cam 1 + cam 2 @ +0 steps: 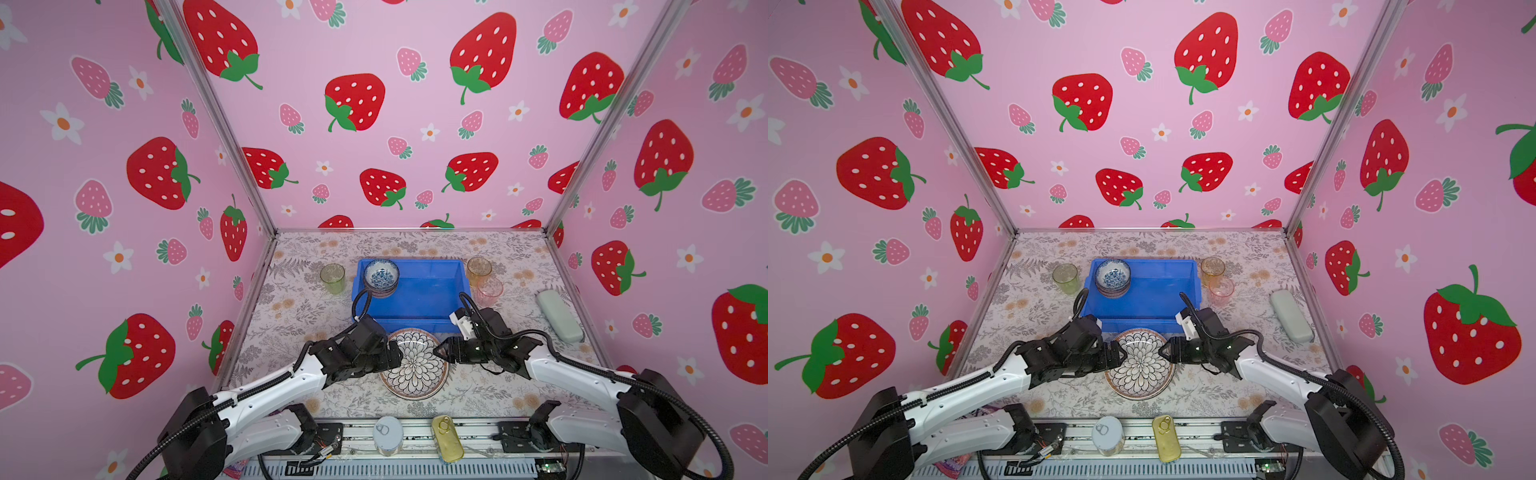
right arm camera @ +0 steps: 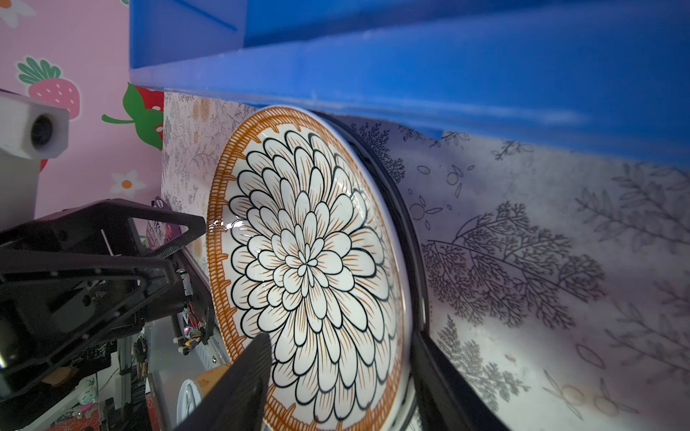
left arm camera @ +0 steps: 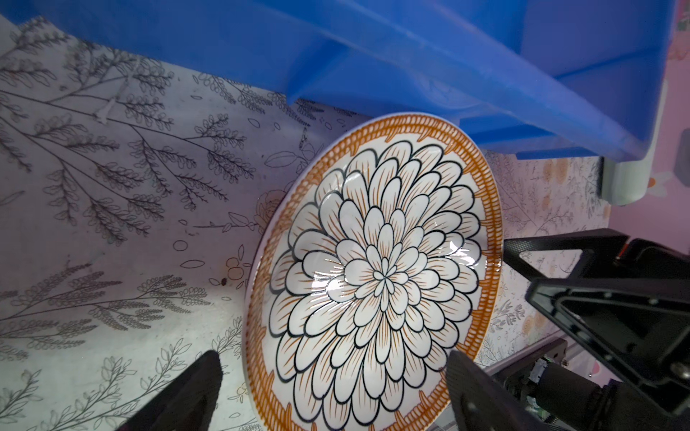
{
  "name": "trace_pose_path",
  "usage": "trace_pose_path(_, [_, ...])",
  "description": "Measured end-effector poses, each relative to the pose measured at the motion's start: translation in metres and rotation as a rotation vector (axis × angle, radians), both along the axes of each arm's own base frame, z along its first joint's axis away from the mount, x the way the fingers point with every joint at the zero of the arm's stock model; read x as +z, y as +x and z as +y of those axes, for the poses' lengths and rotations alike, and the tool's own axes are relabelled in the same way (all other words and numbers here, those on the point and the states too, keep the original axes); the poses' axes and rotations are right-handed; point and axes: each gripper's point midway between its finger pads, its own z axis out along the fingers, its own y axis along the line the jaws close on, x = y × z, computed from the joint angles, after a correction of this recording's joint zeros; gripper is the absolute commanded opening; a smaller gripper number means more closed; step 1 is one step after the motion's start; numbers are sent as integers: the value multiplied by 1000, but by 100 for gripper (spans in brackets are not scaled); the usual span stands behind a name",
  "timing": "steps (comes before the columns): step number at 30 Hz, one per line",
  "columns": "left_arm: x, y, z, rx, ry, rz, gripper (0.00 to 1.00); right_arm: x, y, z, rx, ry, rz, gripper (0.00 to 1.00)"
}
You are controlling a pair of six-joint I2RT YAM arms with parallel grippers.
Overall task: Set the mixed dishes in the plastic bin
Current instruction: 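Close both grippers on the flower plate rim and tilt it upward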
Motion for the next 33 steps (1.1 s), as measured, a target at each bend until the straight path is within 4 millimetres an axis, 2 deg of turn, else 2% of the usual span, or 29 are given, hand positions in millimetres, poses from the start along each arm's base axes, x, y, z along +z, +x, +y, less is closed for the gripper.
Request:
trace_pose_path(22, [-3, -1, -4, -11, -6, 14, 91, -4, -3, 5, 10, 26, 34, 61])
trace_pose_path(28, [-6, -1, -2, -10, 10, 17, 83, -5, -3, 6, 14, 30, 36, 61])
trace_pose_path(33, [-14, -2, 2, -9, 40, 35, 66, -5, -2, 8, 18, 35, 37, 61])
